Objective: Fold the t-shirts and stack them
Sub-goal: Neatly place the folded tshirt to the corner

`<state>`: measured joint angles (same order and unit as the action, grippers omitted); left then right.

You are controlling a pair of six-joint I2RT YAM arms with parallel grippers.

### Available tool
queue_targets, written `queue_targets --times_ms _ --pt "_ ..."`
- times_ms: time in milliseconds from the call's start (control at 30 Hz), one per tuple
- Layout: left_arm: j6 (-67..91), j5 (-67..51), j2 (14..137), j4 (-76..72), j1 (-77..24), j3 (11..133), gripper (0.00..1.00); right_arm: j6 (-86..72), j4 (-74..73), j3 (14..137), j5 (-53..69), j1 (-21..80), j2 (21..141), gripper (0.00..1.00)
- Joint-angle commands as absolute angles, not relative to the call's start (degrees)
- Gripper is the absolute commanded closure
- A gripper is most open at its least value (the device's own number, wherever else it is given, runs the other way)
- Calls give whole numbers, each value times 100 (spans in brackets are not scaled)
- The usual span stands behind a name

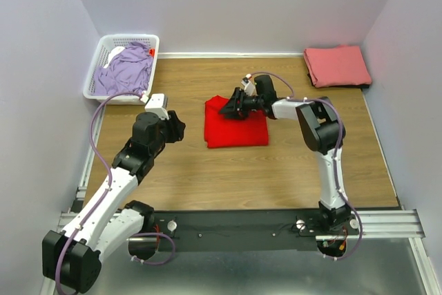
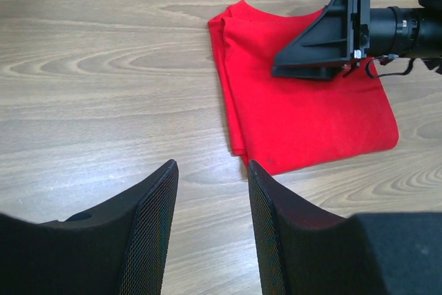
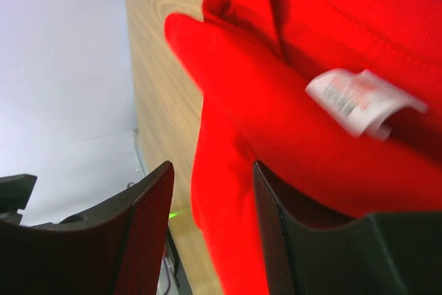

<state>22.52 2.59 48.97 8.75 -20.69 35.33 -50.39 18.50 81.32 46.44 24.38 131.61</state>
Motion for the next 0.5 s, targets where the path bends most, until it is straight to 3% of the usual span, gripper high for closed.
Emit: queue_targets --times_ms 0,267,467 --pt "2153 308 4808 826 -2048 3542 47 -4220 521 8113 4149 2452 12140 43" --pt "2136 -264 5562 440 -2407 3858 45 -3087 -1586 7129 2613 1558 10197 39" --pt "1969 130 7047 264 -3620 4857 42 -2383 -2907 6742 950 1125 9090 33"
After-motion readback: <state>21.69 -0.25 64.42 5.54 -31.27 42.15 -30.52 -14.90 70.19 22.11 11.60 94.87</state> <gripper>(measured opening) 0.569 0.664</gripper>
